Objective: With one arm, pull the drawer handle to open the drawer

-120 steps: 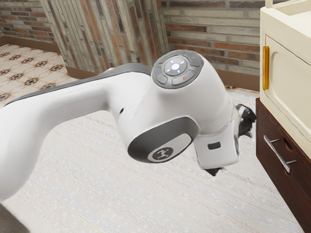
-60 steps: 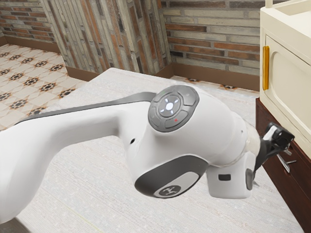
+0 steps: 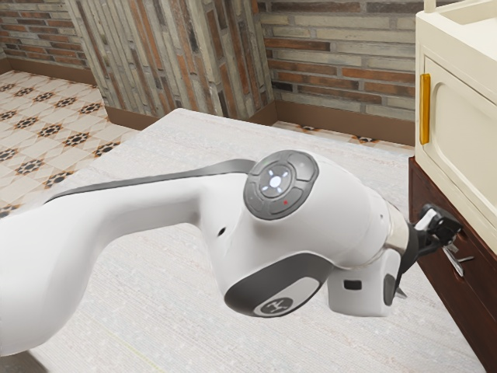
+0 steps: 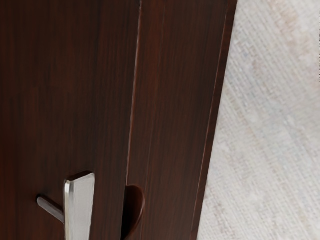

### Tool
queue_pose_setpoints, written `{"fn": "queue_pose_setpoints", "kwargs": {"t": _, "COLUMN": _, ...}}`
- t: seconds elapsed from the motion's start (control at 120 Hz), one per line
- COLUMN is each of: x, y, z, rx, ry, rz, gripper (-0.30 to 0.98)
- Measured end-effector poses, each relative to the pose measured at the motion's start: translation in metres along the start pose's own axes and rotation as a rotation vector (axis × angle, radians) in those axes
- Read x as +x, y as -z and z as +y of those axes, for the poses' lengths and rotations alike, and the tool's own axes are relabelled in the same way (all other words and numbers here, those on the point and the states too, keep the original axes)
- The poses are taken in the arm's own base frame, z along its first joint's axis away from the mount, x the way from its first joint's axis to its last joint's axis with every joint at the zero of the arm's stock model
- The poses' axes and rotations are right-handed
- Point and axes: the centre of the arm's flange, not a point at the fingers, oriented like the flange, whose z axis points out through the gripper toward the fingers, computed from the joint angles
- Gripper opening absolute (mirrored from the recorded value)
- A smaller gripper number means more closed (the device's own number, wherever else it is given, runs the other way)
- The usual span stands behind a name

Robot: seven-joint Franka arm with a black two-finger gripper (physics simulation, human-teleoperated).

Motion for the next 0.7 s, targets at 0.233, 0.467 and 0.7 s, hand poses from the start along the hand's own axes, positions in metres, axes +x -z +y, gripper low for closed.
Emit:
{"fn": "queue_pose_setpoints", "kwargs": {"t": 0.233, "x": -0.012, "y": -0.013, "z": 0.004, "rx": -0.014, "ry": 0.007, "rz": -0.009, "gripper": 0.69}}
{"fn": "queue_pose_setpoints", "kwargs": {"t": 0.467, "x": -0.011, "y": -0.03, "z": 0.001, "rx": -0.019, "ry": 0.008, "rz": -0.001, "gripper": 0.69}}
{"fn": "queue_pose_setpoints", "kwargs": {"t": 0.7, "x": -0.02, "y": -0.041, "z": 0.005, "rx": -0.022, "ry": 0.013, "rz": -0.01, "gripper": 0.69}}
